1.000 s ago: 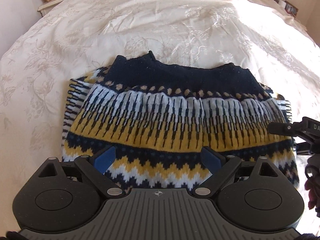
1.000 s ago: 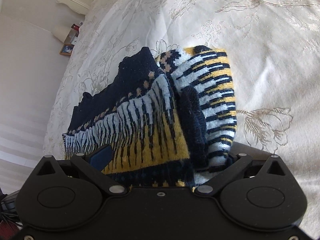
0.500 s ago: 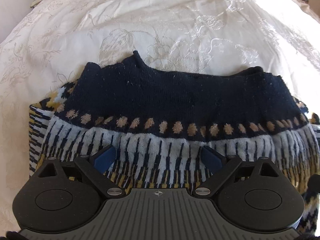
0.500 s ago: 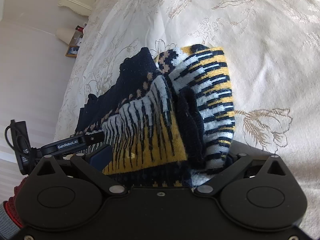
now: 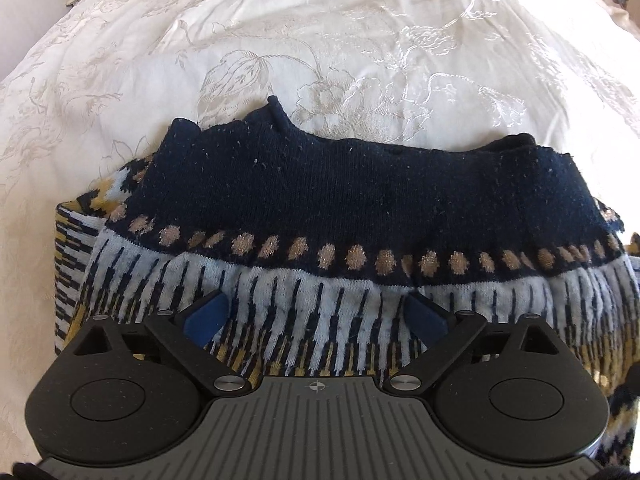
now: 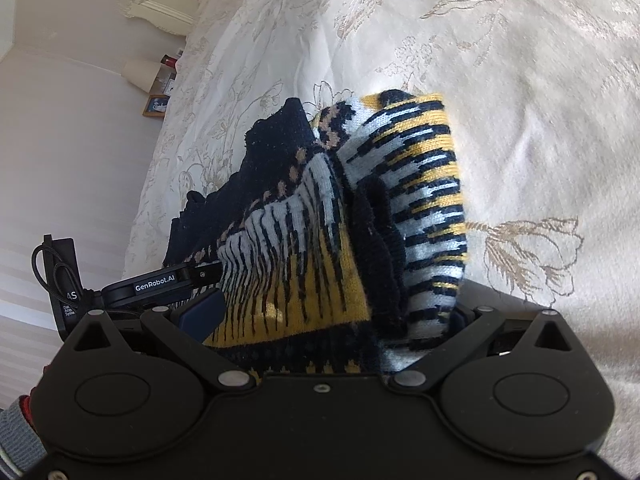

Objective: Fold small clothes

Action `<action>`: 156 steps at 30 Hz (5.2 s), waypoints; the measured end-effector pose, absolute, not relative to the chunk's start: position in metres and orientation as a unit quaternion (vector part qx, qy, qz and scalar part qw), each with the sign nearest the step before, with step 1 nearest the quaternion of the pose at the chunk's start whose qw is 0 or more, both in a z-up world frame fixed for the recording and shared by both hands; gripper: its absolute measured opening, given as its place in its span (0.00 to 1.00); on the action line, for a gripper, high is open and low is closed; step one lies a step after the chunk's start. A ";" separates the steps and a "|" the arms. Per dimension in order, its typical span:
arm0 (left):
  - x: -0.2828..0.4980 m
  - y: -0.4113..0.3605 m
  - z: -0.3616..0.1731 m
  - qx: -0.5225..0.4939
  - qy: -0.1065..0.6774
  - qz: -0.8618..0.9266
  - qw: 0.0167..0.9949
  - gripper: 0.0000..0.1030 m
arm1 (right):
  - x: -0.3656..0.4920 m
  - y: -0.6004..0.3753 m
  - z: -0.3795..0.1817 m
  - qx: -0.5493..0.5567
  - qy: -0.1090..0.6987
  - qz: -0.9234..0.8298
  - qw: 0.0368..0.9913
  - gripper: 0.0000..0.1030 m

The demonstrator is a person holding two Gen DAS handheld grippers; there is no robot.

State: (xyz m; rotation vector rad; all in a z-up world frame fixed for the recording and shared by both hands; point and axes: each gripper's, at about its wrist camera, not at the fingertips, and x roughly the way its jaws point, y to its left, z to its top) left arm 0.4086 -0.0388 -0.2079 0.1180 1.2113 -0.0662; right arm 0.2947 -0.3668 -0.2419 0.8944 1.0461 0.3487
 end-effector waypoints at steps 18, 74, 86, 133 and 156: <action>0.334 -0.012 -0.201 0.044 0.587 -0.079 0.805 0.89 | 0.299 -0.338 -0.206 0.319 0.516 0.108 0.788 0.35; 0.315 0.132 -0.124 0.037 0.463 -0.172 0.869 0.89 | 0.293 -0.115 -0.129 0.225 0.484 0.096 0.840 0.83; 0.340 0.103 -0.184 0.201 0.488 -0.168 0.833 0.91 | 0.254 -0.133 -0.119 0.249 0.457 0.075 0.851 1.00; 0.312 0.139 -0.146 -0.021 0.504 -0.125 0.855 0.99 | 0.268 -0.150 -0.162 0.232 0.518 0.141 0.811 1.00; 0.336 0.160 -0.211 -0.153 0.564 -0.156 0.797 0.99 | 0.377 -0.172 -0.192 0.291 0.506 0.165 0.795 1.00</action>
